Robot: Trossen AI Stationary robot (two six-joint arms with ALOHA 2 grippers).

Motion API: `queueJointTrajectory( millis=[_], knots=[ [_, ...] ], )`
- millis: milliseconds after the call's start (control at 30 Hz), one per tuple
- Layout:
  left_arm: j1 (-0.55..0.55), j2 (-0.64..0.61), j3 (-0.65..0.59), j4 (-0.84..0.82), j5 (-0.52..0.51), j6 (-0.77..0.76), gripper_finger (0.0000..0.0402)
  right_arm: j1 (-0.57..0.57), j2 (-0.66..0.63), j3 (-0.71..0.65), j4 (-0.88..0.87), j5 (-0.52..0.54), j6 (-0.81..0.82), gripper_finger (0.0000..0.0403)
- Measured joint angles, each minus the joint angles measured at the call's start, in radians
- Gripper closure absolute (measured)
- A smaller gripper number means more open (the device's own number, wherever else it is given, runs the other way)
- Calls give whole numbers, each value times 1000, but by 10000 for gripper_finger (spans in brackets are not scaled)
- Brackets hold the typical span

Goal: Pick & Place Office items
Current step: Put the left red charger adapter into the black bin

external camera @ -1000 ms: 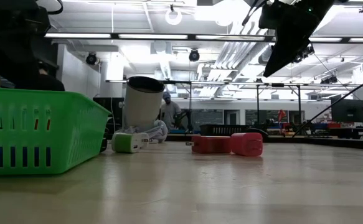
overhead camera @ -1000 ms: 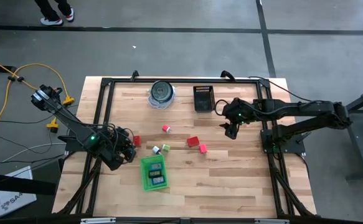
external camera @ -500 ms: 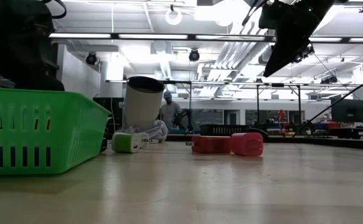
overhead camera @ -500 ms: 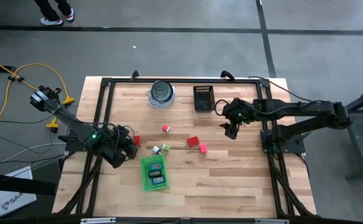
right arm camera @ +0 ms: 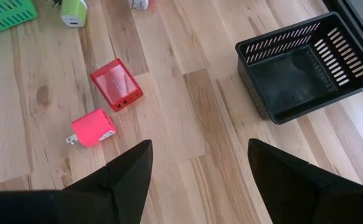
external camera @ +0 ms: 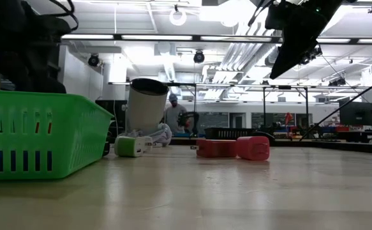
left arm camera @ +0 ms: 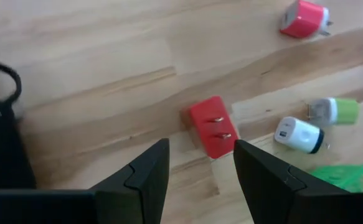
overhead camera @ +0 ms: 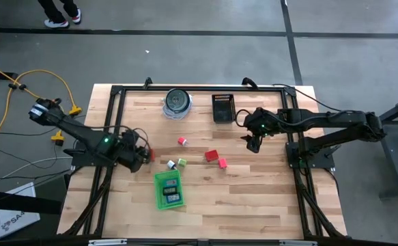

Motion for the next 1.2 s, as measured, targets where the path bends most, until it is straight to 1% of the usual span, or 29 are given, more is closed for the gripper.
queueJointTrajectory(
  millis=[167,333,433,600,833,1000,1200],
  knots=[
    [75,6,0,1,79,-64,229,0,0,0,1,0,0,152],
    [148,8,0,1,180,-139,229,0,0,0,11,0,0,152],
    [184,8,0,24,213,-179,229,0,0,0,27,0,0,152],
    [228,8,12,108,232,-165,229,0,0,0,65,0,0,152],
    [287,24,30,118,366,-185,229,0,0,0,122,0,0,152],
    [326,69,54,113,412,-184,229,0,0,0,155,0,0,152],
    [356,143,82,99,404,-168,229,0,0,0,166,0,0,152]
  ],
)
